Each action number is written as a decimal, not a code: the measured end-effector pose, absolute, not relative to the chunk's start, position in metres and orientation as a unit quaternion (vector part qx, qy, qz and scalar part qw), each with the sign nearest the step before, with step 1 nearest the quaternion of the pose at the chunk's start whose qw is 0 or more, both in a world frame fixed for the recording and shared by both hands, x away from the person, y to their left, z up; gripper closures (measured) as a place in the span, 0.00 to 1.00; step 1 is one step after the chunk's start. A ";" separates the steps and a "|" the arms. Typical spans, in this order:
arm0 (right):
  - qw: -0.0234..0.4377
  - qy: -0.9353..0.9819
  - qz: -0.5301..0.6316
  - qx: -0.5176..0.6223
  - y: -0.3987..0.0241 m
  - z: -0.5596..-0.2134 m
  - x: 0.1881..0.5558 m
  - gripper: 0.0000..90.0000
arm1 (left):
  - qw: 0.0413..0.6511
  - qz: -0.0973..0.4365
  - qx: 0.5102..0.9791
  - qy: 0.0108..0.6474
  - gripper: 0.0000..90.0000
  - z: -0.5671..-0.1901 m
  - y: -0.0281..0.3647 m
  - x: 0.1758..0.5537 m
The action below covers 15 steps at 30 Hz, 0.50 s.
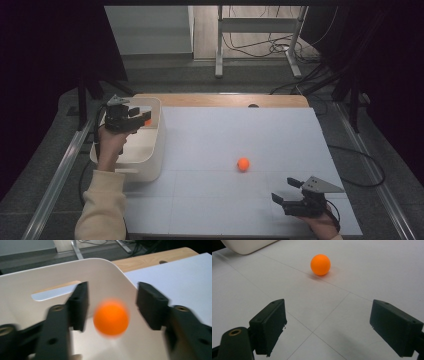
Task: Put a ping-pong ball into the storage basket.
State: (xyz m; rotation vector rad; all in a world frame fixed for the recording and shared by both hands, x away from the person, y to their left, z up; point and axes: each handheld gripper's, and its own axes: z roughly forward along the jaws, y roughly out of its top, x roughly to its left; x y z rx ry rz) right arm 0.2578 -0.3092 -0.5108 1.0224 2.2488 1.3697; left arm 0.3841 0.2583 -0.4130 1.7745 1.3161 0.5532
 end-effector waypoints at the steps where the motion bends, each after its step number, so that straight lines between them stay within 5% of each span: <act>1: 0.158 0.786 0.479 0.357 -0.309 -0.511 0.258 0.16 | 0.417 0.226 0.703 0.529 0.40 -0.412 0.258 0.384; 2: 0.157 0.785 0.480 0.358 -0.309 -0.511 0.258 0.16 | 0.419 0.232 0.696 0.535 0.27 -0.411 0.258 0.383; 3: 0.157 0.785 0.480 0.359 -0.309 -0.511 0.258 0.16 | 0.419 0.232 0.696 0.535 0.25 -0.411 0.258 0.383; 15: 0.154 0.784 0.481 0.360 -0.309 -0.511 0.259 0.16 | 0.463 0.223 0.674 0.531 0.17 -0.403 0.263 0.377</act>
